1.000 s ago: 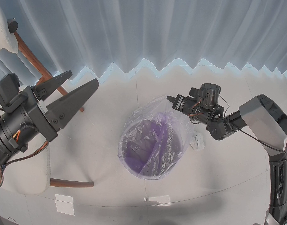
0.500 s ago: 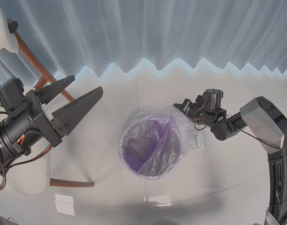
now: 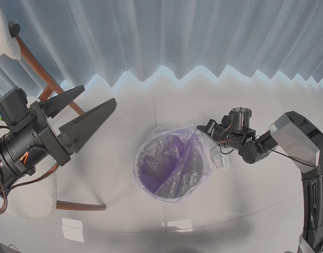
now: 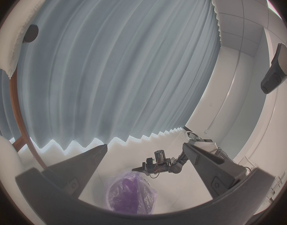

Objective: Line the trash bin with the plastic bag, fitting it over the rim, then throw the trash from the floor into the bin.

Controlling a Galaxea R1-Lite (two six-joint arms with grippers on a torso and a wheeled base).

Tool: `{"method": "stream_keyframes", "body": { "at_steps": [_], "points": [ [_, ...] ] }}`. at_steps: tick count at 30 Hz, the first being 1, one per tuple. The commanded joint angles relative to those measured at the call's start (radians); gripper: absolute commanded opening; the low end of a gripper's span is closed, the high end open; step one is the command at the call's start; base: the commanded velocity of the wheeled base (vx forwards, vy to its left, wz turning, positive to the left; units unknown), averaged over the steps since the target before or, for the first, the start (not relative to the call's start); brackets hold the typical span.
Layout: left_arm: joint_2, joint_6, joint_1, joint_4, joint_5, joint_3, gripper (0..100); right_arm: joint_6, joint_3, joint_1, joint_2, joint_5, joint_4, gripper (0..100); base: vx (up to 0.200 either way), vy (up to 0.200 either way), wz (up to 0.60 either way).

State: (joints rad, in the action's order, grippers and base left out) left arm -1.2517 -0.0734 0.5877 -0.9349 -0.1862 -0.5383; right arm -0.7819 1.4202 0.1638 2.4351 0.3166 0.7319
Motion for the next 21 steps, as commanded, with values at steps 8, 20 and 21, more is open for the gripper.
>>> {"method": "stream_keyframes", "body": {
  "at_steps": [8, 20, 21],
  "points": [
    [-0.002, 0.0, 0.0, -0.001, 0.001, 0.0, 100, -0.105, -0.17, -0.007, -0.113, -0.002, 0.179, 100, 0.0, 0.0, 0.0],
    [-0.017, -0.154, -0.011, 0.007, -0.116, -0.054, 100, -0.165, -0.581, -0.015, -0.453, -0.001, 0.222, 100, -0.067, 0.0, 0.0],
    [-0.017, -0.154, -0.011, 0.007, -0.116, -0.054, 100, -0.163, -0.587, -0.013, -0.456, -0.001, 0.222, 100, -0.2, 0.0, 0.0]
  ]
}}
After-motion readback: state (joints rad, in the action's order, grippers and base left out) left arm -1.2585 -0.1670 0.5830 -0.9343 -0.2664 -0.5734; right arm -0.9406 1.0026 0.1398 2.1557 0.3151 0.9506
